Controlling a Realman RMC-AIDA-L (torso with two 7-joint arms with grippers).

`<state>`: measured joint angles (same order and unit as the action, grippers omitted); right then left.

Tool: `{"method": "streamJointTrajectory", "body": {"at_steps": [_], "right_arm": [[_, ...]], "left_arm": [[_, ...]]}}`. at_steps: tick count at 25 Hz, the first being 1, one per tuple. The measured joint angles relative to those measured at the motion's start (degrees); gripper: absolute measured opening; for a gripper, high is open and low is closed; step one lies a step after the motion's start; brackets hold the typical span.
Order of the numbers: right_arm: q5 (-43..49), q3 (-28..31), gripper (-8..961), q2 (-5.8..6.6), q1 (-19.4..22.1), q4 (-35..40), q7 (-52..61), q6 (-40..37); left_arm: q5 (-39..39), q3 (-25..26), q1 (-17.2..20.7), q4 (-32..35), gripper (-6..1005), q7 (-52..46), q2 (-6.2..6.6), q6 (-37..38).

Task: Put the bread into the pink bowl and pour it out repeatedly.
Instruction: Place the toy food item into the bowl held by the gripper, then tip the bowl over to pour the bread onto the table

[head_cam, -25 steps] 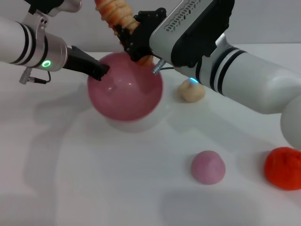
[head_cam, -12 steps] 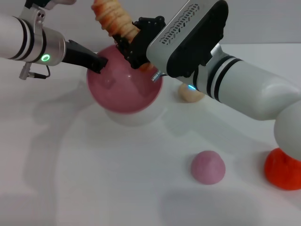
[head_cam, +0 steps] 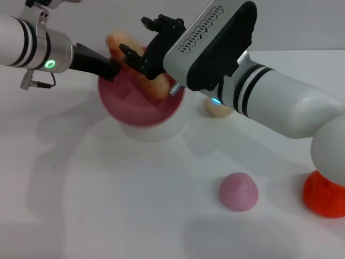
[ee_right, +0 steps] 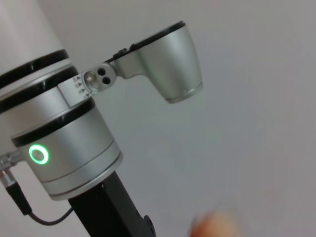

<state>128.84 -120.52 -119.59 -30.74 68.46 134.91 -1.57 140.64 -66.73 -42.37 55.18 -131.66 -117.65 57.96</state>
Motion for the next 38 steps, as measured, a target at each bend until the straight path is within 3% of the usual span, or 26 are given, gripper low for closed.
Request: {"method": "streamJointTrajectory", "body": {"at_steps": [9,15,21,29,34,38], "right_arm": [[0.07,-0.96,634,-0.03,-0.02,0.1,-0.04,0.87],[0.31,-2.24,635,-0.14,0.38,-0.59,1.13,8.92],[0.29,-0.02,634,0.16,0.97,-1.38,12.99,15.35],[0.96,6.26,634,0.69,1.13,-1.5,29.44,15.14],[8.76,7.61,635,0.78,1.36,-2.37,30.49,16.28],[14.72,8.82,635,0.64,2.27,-4.73,31.05,22.28]], "left_arm": [[0.3,0.66,0.2,0.01,39,0.0,0.15,-0.05],[0.28,0.66,0.39,-0.08,40,0.0,0.13,-0.36],[0.09,0.66,0.89,-0.64,40,0.23,0.02,-0.55],[-0.04,0.55,1.35,-1.49,40,0.51,-0.17,-2.32],[-1.46,0.02,1.59,-1.51,40,0.66,-0.26,-3.73],[-2.16,-0.04,1.63,-2.04,40,1.32,-0.26,-4.39]]}}
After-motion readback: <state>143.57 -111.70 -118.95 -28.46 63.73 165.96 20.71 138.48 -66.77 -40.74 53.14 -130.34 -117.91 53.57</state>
